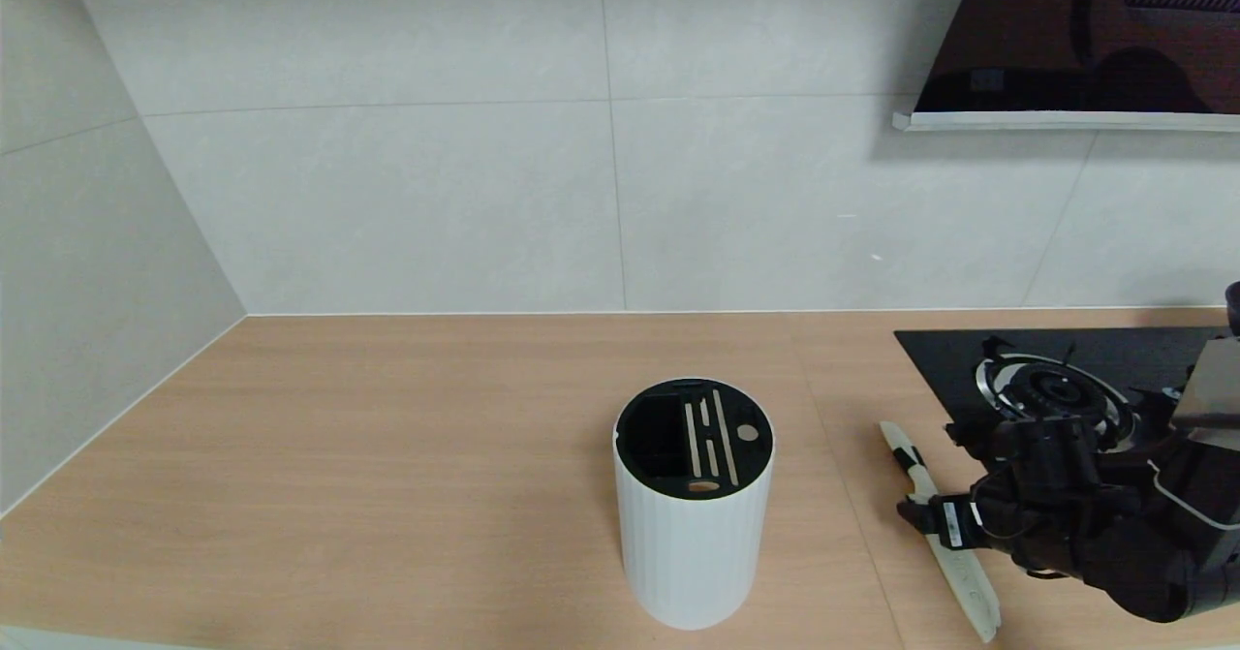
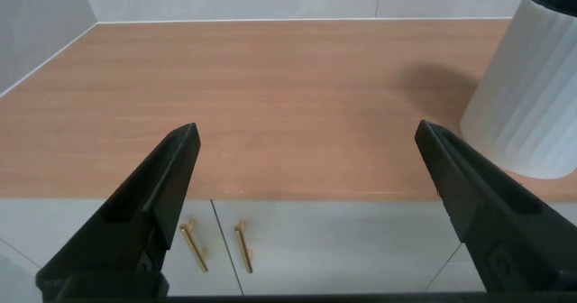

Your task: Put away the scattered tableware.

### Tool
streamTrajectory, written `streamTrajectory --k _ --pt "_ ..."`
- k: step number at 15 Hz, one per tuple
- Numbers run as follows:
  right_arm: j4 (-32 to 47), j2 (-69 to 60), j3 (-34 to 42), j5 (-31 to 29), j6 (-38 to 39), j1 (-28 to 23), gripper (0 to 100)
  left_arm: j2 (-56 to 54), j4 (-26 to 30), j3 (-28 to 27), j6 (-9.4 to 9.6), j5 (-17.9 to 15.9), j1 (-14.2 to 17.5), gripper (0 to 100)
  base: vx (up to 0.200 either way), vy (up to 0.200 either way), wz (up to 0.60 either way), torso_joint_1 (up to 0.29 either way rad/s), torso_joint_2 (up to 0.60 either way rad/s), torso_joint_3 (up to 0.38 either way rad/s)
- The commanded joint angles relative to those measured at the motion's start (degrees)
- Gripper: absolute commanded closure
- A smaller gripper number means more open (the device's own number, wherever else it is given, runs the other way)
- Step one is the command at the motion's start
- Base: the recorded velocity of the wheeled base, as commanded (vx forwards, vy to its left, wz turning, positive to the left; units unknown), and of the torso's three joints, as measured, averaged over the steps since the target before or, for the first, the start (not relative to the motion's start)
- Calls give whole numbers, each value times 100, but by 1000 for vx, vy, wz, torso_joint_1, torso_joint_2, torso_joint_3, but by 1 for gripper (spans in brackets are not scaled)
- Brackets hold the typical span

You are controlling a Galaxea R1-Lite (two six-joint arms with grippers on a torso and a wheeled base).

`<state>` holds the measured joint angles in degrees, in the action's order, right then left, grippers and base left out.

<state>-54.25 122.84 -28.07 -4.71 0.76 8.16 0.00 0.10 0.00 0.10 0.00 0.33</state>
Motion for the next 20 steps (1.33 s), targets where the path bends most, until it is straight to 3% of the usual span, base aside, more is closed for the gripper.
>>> streamTrajectory --k 1,19,20 --pt "-7 91 -23 -39 4 11 0 9 -1 0 -1 0 2 0 0 0 0 0 0 0" --pt "-358 468 -128 -426 56 169 0 9 -1 0 -1 0 2 0 0 0 0 0 0 0" --pt "-358 477 -128 -426 56 169 100 9 -1 0 -1 0 2 0 0 0 0 0 0 0"
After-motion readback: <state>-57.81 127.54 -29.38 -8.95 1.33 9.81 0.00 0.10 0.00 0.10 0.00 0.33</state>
